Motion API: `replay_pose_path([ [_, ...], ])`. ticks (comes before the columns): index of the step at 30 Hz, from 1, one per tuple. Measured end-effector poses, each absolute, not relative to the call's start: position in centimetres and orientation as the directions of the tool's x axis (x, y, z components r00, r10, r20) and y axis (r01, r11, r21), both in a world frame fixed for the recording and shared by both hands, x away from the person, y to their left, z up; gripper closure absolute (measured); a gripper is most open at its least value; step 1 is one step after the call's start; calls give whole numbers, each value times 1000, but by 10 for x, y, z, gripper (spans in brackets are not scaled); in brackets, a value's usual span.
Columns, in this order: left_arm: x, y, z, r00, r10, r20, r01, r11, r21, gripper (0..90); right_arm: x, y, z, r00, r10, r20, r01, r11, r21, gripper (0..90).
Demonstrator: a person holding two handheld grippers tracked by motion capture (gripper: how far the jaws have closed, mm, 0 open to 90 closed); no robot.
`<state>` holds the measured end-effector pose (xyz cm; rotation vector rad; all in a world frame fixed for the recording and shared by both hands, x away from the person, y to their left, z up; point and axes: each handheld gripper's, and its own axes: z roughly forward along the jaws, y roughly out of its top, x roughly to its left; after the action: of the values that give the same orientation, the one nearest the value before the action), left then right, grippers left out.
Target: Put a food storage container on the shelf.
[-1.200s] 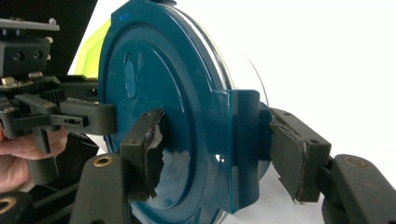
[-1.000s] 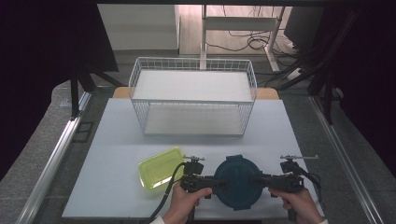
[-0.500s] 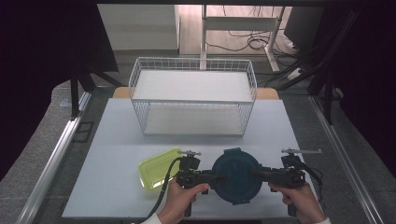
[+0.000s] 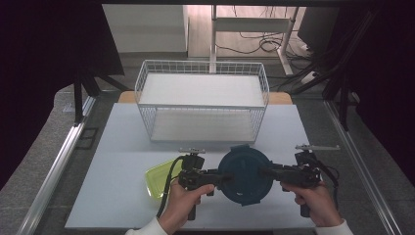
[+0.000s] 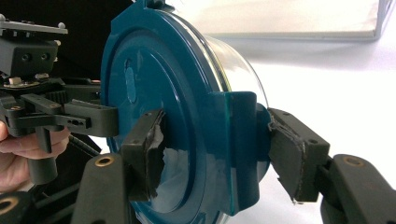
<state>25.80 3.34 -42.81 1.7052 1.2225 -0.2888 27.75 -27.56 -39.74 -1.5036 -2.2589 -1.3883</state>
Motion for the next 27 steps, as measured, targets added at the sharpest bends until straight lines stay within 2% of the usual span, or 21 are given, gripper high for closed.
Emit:
replay_pose_path([
  [27,279,54,-390,469,594,-654,800,29,599,387,304,-255,-359,-549,673,496,734,105,671,391],
])
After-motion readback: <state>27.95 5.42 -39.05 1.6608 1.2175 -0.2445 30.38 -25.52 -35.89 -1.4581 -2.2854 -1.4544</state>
